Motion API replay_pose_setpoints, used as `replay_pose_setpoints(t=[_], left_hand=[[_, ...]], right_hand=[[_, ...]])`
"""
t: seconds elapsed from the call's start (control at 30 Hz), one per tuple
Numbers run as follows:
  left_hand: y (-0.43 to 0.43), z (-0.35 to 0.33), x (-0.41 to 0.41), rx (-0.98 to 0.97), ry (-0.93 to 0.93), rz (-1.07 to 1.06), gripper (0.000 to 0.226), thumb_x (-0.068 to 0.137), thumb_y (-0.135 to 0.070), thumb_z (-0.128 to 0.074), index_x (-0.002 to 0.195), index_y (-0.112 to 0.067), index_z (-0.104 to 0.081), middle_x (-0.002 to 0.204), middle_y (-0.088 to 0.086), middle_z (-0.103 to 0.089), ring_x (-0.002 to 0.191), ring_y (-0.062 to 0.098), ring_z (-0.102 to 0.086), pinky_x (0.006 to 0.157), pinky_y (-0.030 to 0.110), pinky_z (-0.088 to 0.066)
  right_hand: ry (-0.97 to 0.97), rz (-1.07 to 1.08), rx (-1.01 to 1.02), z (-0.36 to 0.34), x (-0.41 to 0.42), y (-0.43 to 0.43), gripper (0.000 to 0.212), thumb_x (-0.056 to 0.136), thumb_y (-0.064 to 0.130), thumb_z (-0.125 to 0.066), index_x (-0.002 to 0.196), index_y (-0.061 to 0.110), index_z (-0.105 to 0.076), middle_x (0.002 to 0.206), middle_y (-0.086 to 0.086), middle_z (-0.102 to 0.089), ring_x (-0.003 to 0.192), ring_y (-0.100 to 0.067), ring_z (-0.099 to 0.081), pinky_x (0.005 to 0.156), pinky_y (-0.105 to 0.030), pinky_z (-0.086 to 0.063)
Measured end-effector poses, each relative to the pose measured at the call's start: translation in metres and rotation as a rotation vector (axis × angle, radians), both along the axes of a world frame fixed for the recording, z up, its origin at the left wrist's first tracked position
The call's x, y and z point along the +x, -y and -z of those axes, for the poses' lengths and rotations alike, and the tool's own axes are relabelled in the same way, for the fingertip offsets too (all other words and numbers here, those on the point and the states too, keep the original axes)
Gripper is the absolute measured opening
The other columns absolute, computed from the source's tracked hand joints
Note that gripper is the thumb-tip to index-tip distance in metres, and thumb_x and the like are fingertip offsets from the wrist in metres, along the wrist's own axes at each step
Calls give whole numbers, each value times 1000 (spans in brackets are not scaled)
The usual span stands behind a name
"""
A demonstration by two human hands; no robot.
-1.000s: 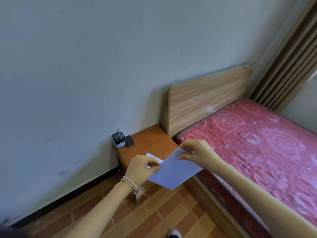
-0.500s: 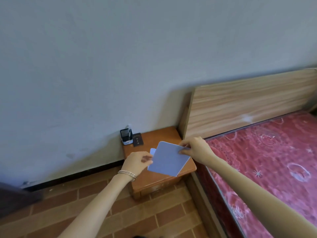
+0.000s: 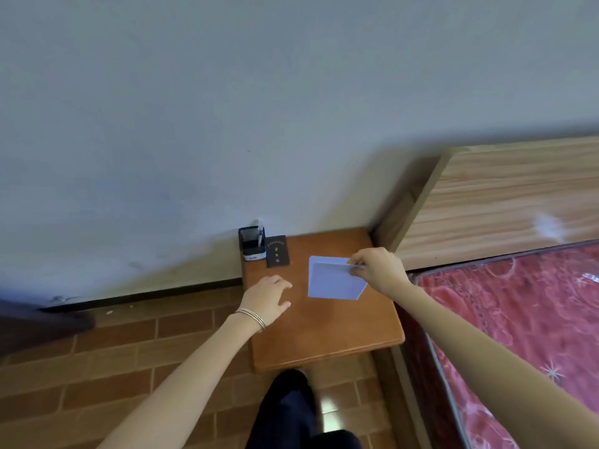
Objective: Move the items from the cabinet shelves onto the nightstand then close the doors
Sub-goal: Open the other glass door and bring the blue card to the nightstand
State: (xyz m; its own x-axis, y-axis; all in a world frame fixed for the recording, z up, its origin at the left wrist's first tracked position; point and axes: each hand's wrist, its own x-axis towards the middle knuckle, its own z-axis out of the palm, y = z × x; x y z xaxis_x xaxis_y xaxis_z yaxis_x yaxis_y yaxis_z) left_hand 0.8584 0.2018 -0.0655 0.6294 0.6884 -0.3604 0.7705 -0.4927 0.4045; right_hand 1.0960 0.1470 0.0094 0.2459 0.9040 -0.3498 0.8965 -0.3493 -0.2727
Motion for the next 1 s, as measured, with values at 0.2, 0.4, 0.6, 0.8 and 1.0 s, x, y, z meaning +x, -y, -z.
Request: replay_pose_setpoints(t=[0.2,0.4,0.6,0.8,1.0], left_hand=[[-23,81,30,20,-127,39,51,91,-34,-53,137,-17,-40,142,-1,-39,127,17,-38,98,30,-41],[-22,156,47,-74,-287,35,85,82,-42,-65,147,-17,-16,156,5,-11,139,23,-20,104,35,-36],[-20,210,55,-144,-454,127,113,72,-51,-72,149,-19,4,156,6,16,143,26,8,115,41,-15],[-6,233,60,-119,-481,112,124,68,-51,-74,146,-19,17,150,7,31,139,30,22,115,46,-8],[-4,239,58,-81,-458,100,124,68,-53,-73,145,-21,19,151,8,29,139,31,20,114,45,-6]], right_hand=[[25,-44,-5,66,14,-57,20,87,18,-55,99,26,-68,103,2,-66,92,-28,-58,68,-31,-42],[44,-111,17,128,26,-93,21,89,21,-55,106,27,-67,106,1,-66,95,-27,-59,64,-26,-34],[-4,-178,59,168,34,-104,19,88,20,-56,100,27,-70,100,7,-67,90,-23,-59,56,-26,-30],[-36,-189,155,178,32,-117,19,88,21,-57,100,25,-71,101,8,-68,89,-21,-61,60,-26,-35],[-33,-199,137,182,34,-134,21,88,21,-58,104,29,-69,104,6,-68,95,-23,-60,71,-32,-47]])
